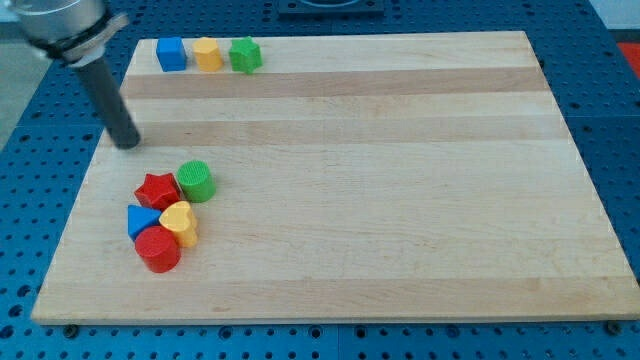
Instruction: Push the red circle towards top center
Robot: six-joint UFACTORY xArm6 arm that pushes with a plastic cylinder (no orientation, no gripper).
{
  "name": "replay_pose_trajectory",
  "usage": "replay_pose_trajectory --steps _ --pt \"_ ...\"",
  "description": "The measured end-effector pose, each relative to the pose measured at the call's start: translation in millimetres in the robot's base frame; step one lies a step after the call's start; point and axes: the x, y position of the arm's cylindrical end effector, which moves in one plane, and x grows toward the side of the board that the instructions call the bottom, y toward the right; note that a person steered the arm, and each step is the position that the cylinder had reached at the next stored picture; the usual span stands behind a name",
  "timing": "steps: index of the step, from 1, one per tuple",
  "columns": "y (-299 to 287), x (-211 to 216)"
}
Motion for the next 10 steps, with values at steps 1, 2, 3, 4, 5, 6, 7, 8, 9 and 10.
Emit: replay_pose_trajectory --steps 1,2,3,4,5,6,7,8,9,10 --pt "-19.2 44.2" --pt "-21.6 93.0" --pt "-6.6 136.3" --pt "29.2 156.2" --pt "59.6 156.5" --pt "81.9 156.5" --pt "106.7 156.5" --pt "128.8 154.4" --pt "144.5 141.2" --pt "161.5 122.7"
